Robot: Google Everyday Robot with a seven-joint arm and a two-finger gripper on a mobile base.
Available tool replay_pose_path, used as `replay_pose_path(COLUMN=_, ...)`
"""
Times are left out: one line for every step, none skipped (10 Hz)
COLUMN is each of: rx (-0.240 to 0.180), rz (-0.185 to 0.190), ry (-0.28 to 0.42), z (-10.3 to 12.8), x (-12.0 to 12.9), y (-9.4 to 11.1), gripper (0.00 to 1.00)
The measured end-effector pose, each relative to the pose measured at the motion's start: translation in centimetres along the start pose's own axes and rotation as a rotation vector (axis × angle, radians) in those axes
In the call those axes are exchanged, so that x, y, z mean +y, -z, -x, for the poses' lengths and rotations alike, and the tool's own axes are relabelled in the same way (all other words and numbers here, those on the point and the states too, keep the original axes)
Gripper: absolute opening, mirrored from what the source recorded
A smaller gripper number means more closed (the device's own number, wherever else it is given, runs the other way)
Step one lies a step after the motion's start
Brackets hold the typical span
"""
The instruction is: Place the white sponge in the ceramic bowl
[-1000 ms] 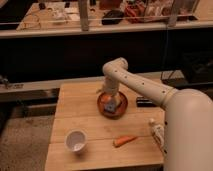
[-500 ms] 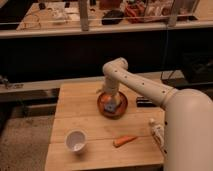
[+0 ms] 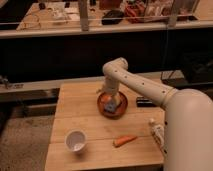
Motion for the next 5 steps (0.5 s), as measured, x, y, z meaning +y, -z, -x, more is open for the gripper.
replay_pose_path(rx=0.000, rz=0.000, ry=0.000, z=0.00, x=-0.01, y=0.02, gripper=0.80)
replay_pose_path(rx=0.002, rz=-0.001, ry=0.000, z=-0.04, x=-0.05, y=0.14, gripper=0.80)
replay_pose_path(rx=0.002, rz=-0.001, ry=0.000, z=-0.05, x=-0.02, y=0.13, gripper=0.80)
replay_pose_path(rx=0.002, rz=-0.001, ry=0.000, z=-0.03, x=-0.05, y=0.12, gripper=0.80)
replay_pose_path(rx=0.002, rz=-0.001, ry=0.000, z=-0.03, x=-0.04, y=0.13, gripper=0.80)
